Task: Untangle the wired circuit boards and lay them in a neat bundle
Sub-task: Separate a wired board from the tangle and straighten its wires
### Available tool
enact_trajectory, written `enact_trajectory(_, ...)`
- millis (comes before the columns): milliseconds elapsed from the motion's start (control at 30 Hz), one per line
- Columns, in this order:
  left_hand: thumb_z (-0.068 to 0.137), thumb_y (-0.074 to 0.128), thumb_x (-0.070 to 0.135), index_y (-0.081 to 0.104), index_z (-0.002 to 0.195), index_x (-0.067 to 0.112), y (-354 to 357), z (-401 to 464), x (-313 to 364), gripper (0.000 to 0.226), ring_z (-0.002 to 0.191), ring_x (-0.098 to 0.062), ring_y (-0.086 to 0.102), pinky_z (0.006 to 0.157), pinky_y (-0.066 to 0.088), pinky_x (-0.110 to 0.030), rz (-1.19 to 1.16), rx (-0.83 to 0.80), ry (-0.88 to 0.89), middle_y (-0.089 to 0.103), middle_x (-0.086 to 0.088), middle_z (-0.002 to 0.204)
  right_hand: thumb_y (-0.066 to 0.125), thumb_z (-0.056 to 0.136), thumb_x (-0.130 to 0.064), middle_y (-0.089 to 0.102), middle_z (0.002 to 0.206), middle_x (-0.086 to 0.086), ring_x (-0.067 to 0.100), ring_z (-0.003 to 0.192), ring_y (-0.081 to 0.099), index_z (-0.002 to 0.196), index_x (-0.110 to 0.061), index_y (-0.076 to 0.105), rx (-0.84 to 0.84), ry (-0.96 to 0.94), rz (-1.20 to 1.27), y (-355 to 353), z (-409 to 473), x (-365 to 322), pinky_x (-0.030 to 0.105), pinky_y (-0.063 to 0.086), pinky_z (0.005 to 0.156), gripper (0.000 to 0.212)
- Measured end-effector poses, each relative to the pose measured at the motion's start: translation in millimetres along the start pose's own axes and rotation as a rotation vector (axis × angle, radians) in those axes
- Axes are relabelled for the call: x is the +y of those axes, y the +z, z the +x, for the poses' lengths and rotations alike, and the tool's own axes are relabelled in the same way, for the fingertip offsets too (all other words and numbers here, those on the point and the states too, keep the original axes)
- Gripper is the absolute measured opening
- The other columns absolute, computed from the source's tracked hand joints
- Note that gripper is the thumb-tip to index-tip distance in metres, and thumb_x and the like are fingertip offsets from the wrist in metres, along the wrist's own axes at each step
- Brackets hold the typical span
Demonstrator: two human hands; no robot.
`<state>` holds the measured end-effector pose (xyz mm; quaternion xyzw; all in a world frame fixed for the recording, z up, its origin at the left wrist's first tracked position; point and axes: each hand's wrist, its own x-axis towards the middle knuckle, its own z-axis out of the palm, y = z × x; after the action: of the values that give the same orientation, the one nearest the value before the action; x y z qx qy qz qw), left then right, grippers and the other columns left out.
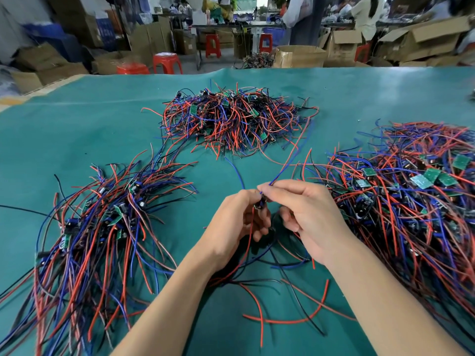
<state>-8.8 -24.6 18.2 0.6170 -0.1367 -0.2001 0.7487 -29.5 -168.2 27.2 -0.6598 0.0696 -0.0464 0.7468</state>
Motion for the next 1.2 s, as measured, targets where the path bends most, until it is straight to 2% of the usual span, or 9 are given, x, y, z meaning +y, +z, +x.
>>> enact_trajectory(67,0.096,0.051,0.041,0.065,0.065,0.024,0,-2,1,0.038,0.056,-0.018,0.052,0.051,0.041,-0.024,0.041,-0.022,0.033,0.057,-0.003,0.065,0.077,0.079,-0.019,0.051,0.085,0.015,0.012,0.049,0.032,0.079,-0.016,0.082,0.0,-0.011,0.009,2,-1,-1,0.019,0.02,0.039,0.005)
enact_trajectory(167,0.102,0.05,0.038,0.059,0.064,0.024,0,-4,2,0.041,0.055,-0.014,0.051,0.051,0.041,-0.021,0.076,-0.055,0.068,0.057,-0.001,0.064,0.074,0.084,-0.009,0.048,0.08,0.015,0.013,0.05,0.031,0.072,-0.019,0.08,0.043,-0.027,0.018,1,1,2,0.02,0.019,0.041,0.017)
enact_trajectory(400,0.09,0.057,0.035,0.05,0.053,0.024,1,-2,1,0.039,0.052,-0.016,0.044,0.05,0.036,-0.024,0.108,-0.064,0.059,0.049,0.002,0.056,0.078,0.086,-0.011,0.055,0.061,0.0,0.008,0.048,0.038,0.076,-0.01,0.076,0.198,-0.066,0.014,1,5,4,0.016,0.028,0.042,0.01)
enact_trajectory(533,0.081,0.058,0.037,0.042,0.049,0.024,4,-2,-3,0.038,0.049,-0.014,0.037,0.048,0.032,-0.024,0.172,-0.095,0.097,0.04,0.003,0.05,0.08,0.086,-0.011,0.051,0.049,-0.014,0.003,0.047,0.041,0.074,-0.013,0.073,0.329,-0.152,-0.048,-12,12,4,0.014,0.032,0.048,0.014)
enact_trajectory(733,0.072,0.056,0.036,0.038,0.046,0.024,3,-4,-5,0.033,0.048,-0.015,0.033,0.047,0.028,-0.024,0.205,-0.128,0.113,0.034,0.003,0.048,0.073,0.082,-0.037,0.06,0.056,-0.018,0.01,0.057,0.053,0.075,-0.024,0.075,0.586,-0.364,-0.366,-32,22,5,0.038,0.05,0.07,0.015)
enact_trajectory(867,0.069,0.055,0.037,0.038,0.044,0.023,3,-6,-3,0.033,0.049,-0.017,0.03,0.047,0.026,-0.027,0.232,-0.137,0.109,0.034,0.001,0.048,0.072,0.079,-0.04,0.057,0.053,-0.014,0.02,0.058,0.051,0.071,-0.023,0.074,0.667,-0.362,-0.161,-40,26,5,0.041,0.045,0.063,0.018)
enact_trajectory(1033,0.077,0.056,0.032,0.041,0.047,0.019,-2,-4,-1,0.036,0.048,-0.017,0.034,0.048,0.029,-0.026,0.11,-0.062,0.07,0.042,-0.004,0.051,0.066,0.077,-0.042,0.067,0.07,0.002,0.023,0.061,0.055,0.087,-0.017,0.073,0.878,-0.37,0.033,-61,30,-5,0.043,0.046,0.065,0.028)
enact_trajectory(1133,0.095,0.059,0.035,0.052,0.058,0.016,-2,-1,-3,0.042,0.052,-0.015,0.044,0.051,0.037,-0.021,0.069,-0.043,0.082,0.053,-0.004,0.06,0.062,0.076,-0.047,0.069,0.061,0.001,0.021,0.051,0.054,0.076,-0.019,0.069,0.788,-0.379,-0.09,-47,22,-7,0.042,0.044,0.064,0.029)
enact_trajectory(1200,0.092,0.064,0.036,0.057,0.068,0.014,-2,-1,-5,0.034,0.055,-0.013,0.048,0.054,0.041,-0.02,0.076,-0.055,0.111,0.057,-0.002,0.065,0.061,0.078,-0.053,0.069,0.059,-0.002,0.009,0.046,0.054,0.072,-0.018,0.07,0.496,-0.345,-0.244,-21,11,-2,0.033,0.042,0.061,0.036)
